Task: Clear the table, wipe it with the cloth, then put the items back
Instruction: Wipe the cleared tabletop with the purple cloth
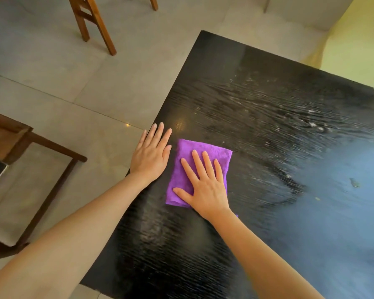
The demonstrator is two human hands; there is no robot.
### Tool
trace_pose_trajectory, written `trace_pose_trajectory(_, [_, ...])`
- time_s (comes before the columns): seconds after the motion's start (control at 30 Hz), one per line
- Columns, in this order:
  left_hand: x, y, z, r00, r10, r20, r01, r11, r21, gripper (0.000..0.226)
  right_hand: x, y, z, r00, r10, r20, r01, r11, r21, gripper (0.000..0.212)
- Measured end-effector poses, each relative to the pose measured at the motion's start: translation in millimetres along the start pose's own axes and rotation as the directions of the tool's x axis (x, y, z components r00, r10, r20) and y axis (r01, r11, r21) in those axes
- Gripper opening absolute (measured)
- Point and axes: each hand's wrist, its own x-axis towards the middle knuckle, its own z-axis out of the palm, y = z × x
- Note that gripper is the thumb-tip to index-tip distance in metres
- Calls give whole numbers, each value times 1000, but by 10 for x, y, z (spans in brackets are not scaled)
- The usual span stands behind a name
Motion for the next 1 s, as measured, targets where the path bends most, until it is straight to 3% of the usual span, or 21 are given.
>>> trace_pose_trajectory(0.3, [-10, -11, -16, 1000, 1, -7, -1, 1000, 0, 58, 418, 184, -133, 1000, -18, 9, 18, 999, -46, 52])
trace_pose_trajectory(0.6, [-17, 1, 4, 1000, 1, -24, -1, 1000, -2, 59, 1184, 620, -318, 990, 138, -13, -138, 990, 14, 47])
trace_pose_trajectory(0.7, [-13, 7, 16, 999, 1, -38, -1, 1000, -1, 59, 1038, 610, -321, 998, 67, 0, -67, 997, 48, 44])
trace_pose_trajectory(0.87, [-15, 25, 2, 999, 1, -45, -1, 1000, 2, 61, 159, 529, -262, 980, -192, -44, 196, 969, 150, 44])
trace_pose_trajectory(1.0, [-16, 9, 7, 1000, 5, -29, -5, 1000, 3, 59, -197, 641, -137, 948, -318, -5, 318, 947, 44, 48])
